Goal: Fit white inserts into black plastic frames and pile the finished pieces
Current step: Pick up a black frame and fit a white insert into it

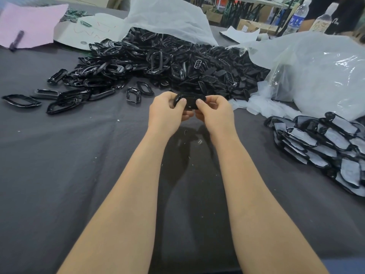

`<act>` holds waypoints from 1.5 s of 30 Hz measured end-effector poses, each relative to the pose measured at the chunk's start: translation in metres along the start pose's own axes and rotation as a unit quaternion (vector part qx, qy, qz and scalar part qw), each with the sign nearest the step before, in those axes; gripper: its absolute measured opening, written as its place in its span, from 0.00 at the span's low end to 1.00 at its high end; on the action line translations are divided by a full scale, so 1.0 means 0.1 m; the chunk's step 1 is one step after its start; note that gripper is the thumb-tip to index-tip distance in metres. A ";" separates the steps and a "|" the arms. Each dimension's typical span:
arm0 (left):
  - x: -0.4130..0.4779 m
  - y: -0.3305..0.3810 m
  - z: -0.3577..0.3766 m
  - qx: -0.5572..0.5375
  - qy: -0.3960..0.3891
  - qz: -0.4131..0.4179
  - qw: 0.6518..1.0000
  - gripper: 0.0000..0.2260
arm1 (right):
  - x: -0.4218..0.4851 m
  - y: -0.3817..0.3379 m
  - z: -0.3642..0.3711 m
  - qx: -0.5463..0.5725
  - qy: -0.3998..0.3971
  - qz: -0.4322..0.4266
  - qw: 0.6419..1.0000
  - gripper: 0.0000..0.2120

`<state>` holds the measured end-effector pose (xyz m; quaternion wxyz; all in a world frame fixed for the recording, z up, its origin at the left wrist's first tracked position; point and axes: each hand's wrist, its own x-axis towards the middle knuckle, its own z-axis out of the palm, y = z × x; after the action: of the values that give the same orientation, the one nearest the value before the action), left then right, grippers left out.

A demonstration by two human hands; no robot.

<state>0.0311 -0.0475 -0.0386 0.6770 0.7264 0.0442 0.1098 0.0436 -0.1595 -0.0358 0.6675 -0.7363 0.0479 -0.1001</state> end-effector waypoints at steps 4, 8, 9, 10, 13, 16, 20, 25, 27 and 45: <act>-0.01 0.00 0.00 0.074 0.015 0.030 0.997 0.07 | -0.04 0.01 0.05 -0.123 0.022 -0.048 0.991 0.05; -0.03 0.02 0.01 0.058 -0.001 0.029 0.998 0.05 | -0.02 0.01 0.04 -0.148 0.038 -0.064 0.986 0.06; -0.03 0.04 0.00 0.038 -0.001 0.024 0.999 0.06 | -0.02 0.00 0.05 -0.126 0.039 -0.062 0.989 0.06; -0.03 0.05 0.00 0.012 0.006 0.021 1.000 0.07 | -0.02 -0.01 0.05 -0.087 0.037 -0.055 0.994 0.06; 0.01 0.11 -0.08 -0.105 0.099 0.024 0.989 0.08 | -0.04 -0.03 0.08 0.042 0.039 -0.031 0.998 0.03; 0.07 0.13 -0.23 -0.245 0.238 0.002 0.940 0.04 | -0.06 -0.02 0.09 -0.099 0.030 -0.098 0.990 0.08; 0.07 0.10 -0.27 -0.333 0.298 -0.024 0.894 0.05 | -0.16 0.05 0.27 -0.335 -0.143 -0.217 0.905 0.17; 0.08 0.10 -0.22 -0.323 0.292 -0.035 0.900 0.04 | -0.17 0.11 0.39 -0.482 -0.141 -0.208 0.840 0.19; 0.08 0.09 -0.20 -0.317 0.285 -0.042 0.904 0.05 | -0.15 0.10 0.40 -0.477 -0.115 -0.218 0.843 0.14; 0.06 0.06 -0.13 -0.257 0.245 -0.045 0.934 0.07 | -0.13 0.04 0.27 -0.430 -0.119 -0.169 0.879 0.12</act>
<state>0.0333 -0.0337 -0.0309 0.8127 0.4755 0.2115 0.2619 0.0371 -0.1312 -0.0434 0.2590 -0.9541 -0.1185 -0.0929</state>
